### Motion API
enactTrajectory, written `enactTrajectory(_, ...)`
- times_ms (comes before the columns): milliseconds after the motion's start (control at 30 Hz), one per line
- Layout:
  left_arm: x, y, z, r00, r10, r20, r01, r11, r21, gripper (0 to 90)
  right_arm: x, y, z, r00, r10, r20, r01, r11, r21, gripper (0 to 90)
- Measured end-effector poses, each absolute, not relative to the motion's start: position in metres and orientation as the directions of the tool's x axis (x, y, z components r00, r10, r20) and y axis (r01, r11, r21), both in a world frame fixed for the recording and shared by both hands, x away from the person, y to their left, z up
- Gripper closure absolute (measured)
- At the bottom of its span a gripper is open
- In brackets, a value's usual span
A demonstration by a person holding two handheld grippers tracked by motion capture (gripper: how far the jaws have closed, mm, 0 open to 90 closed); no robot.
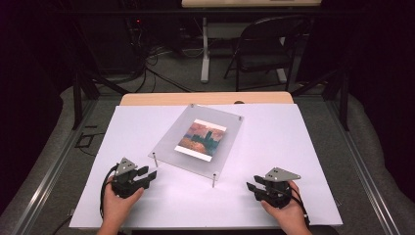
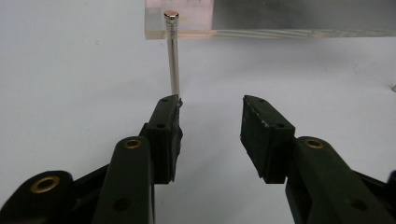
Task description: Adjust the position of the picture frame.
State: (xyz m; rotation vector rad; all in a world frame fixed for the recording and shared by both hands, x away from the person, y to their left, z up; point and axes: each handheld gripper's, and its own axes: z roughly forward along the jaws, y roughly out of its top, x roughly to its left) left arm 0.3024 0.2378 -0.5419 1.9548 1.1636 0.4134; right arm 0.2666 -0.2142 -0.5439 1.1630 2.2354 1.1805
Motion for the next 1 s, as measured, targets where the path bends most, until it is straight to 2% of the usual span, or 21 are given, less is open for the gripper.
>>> enactTrajectory(233,0.323,0.234,-0.547,0.535,0.838,-0.103,0.590,-0.283,0.756,63.6,0.267,-0.217,-0.544,-0.586,0.808,0.066,0.501,0.297,0.813,59.3)
enactTrajectory(400,0.335,0.234,-0.550,0.528,0.846,-0.078,0.591,-0.300,0.749,68.4,0.266,-0.218,-0.542,-0.578,0.811,0.085,0.507,0.276,0.817,62.9)
enactTrajectory(1000,0.353,0.228,-0.552,0.526,0.847,-0.080,0.587,-0.294,0.754,82.4,0.268,-0.217,-0.544,-0.581,0.807,0.106,0.522,0.269,0.810,62.7)
